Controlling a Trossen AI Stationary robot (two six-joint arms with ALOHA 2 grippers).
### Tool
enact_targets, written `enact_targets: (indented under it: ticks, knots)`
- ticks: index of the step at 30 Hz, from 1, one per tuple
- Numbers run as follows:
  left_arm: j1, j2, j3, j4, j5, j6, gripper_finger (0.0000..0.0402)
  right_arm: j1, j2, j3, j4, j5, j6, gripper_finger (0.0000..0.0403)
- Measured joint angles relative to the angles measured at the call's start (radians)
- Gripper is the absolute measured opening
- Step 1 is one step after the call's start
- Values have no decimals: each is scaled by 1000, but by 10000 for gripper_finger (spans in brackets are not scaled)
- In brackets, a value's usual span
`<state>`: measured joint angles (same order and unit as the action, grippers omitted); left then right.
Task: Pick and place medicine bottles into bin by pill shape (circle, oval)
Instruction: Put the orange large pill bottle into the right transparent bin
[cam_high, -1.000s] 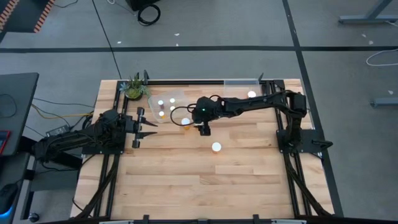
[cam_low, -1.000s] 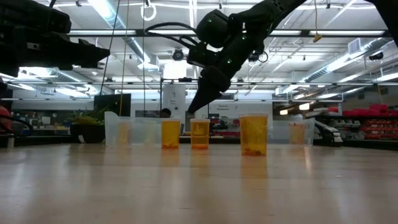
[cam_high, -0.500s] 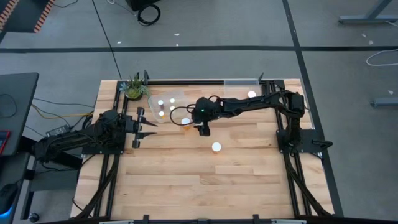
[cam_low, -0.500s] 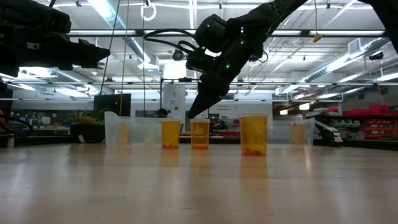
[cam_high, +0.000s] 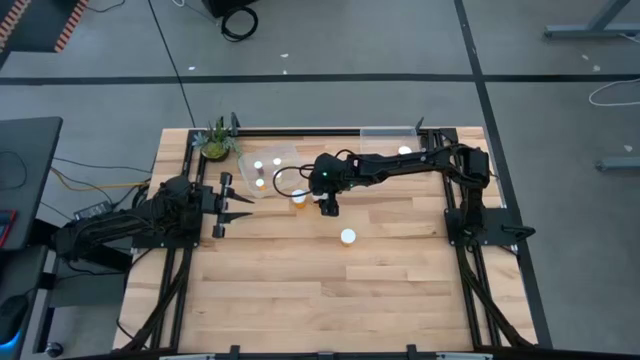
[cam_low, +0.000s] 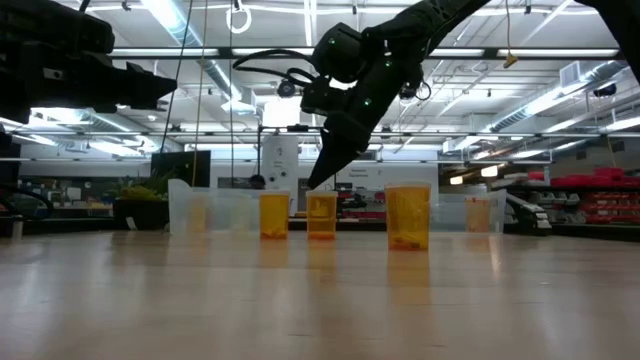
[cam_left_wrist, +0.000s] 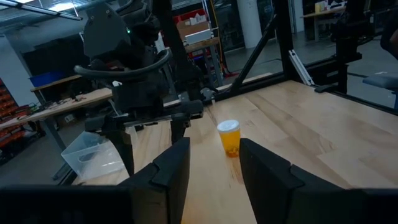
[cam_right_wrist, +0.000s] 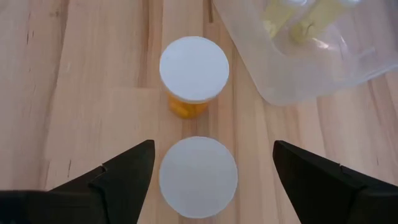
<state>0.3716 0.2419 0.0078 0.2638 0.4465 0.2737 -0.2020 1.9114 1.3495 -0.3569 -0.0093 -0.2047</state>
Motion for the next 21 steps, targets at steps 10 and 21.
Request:
enact_targets:
  ticks: [10,21]
  knots:
    - [0,0,0,0,0,0,143,-9,0,0,1,-32,-14,335]
    - [0,0,0,0,0,0,147,2,0,-22,8,-52,-26,335]
